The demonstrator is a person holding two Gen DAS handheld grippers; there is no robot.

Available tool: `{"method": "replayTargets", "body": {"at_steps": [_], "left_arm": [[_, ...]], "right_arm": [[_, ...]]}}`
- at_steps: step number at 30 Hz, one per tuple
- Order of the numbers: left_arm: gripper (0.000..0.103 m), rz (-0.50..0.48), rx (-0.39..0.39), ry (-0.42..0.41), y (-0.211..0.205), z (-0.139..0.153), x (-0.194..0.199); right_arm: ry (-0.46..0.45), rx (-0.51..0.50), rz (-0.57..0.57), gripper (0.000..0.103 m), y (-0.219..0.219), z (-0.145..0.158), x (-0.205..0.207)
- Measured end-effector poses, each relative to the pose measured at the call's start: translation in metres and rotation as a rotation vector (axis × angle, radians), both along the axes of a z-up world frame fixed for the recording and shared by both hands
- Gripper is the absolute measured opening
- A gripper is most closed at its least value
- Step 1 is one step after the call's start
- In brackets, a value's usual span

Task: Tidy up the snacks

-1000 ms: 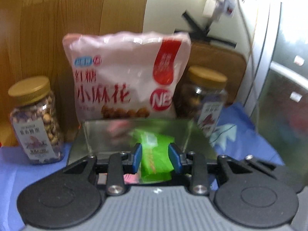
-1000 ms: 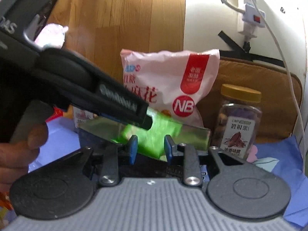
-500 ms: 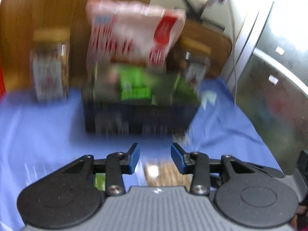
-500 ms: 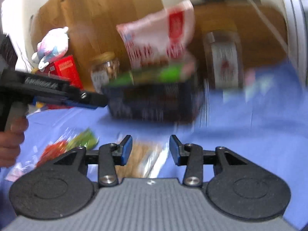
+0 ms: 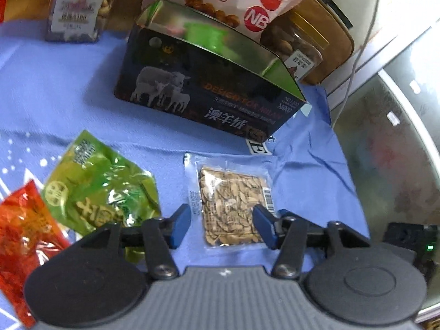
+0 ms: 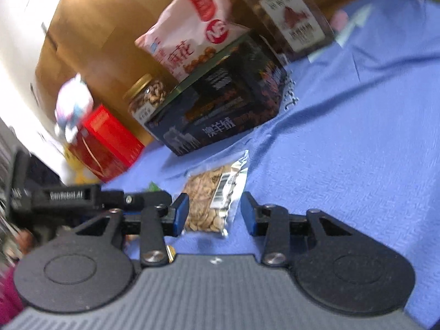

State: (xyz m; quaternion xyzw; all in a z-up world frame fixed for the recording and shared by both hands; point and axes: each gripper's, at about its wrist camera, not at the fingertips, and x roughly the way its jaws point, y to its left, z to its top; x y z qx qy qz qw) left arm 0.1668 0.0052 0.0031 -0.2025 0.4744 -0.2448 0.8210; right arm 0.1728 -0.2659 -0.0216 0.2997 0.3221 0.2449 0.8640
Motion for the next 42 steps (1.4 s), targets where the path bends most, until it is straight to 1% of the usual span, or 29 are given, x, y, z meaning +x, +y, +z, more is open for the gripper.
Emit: {"method": "replayTargets", "body": {"at_steps": [2,4,8,9,11,12,13,14,15,16,20,24,27,31,33,36,39,42], "left_arm": [[0.048,0.006,-0.035,0.022,0.0,-0.002,0.002],[0.046,0.003,-0.086,0.053,-0.002,-0.006,0.003],[0.046,0.003,-0.167,0.056,-0.002,-0.009,0.002],[0.046,0.005,-0.174,0.05,-0.002,-0.009,0.001],[0.04,0.015,-0.142,0.046,-0.003,-0.009,0.003],[0.032,0.023,-0.114,0.058,-0.005,-0.011,0.004],[0.024,0.035,-0.101,0.057,-0.006,-0.013,0.004],[0.02,0.042,-0.086,0.054,-0.007,-0.013,0.004],[0.015,0.049,-0.071,0.052,-0.007,-0.013,0.004],[0.012,0.055,-0.06,0.049,-0.007,-0.014,0.004],[0.012,0.057,-0.059,0.045,-0.003,-0.013,-0.001],[0.012,0.051,-0.027,-0.001,0.003,-0.004,-0.015],[0.012,0.063,-0.016,-0.006,0.011,-0.003,-0.021],[0.012,0.093,0.023,-0.008,0.023,-0.009,-0.029],[0.012,0.107,0.021,-0.018,0.03,-0.009,-0.033],[0.012,0.117,0.006,-0.022,0.036,-0.007,-0.035],[0.013,0.11,-0.003,-0.062,0.038,0.008,-0.033],[0.013,0.101,-0.008,-0.14,0.037,0.035,-0.022]], "right_arm": [[0.02,0.041,-0.013,0.036,-0.005,-0.003,0.004],[0.024,0.06,-0.015,0.036,-0.006,-0.003,0.004],[0.015,0.053,-0.017,0.036,-0.005,-0.002,0.001],[0.013,0.049,-0.018,0.036,-0.005,-0.002,0.0],[0.01,0.044,-0.018,0.035,-0.006,-0.003,0.001],[0.008,0.039,-0.019,0.035,-0.005,-0.003,0.002],[0.007,0.033,-0.018,0.032,-0.004,-0.003,0.001],[0.008,0.023,-0.017,0.024,-0.003,-0.003,0.001],[0.015,0.012,-0.021,0.022,-0.002,-0.003,0.001],[0.014,0.011,-0.017,0.021,-0.001,-0.004,0.001],[-0.017,0.013,0.007,0.019,0.0,-0.002,-0.002],[-0.054,-0.032,0.032,0.018,0.01,0.003,-0.008],[-0.066,-0.053,0.063,0.019,0.02,0.006,-0.011],[-0.094,-0.143,0.114,0.019,0.046,0.01,-0.013],[-0.112,-0.184,0.126,0.019,0.056,0.011,-0.013],[-0.131,-0.194,0.145,0.019,0.063,0.014,-0.014],[-0.182,-0.215,0.147,0.019,0.066,0.027,-0.016],[-0.269,-0.243,0.13,0.019,0.067,0.049,-0.012]]}}
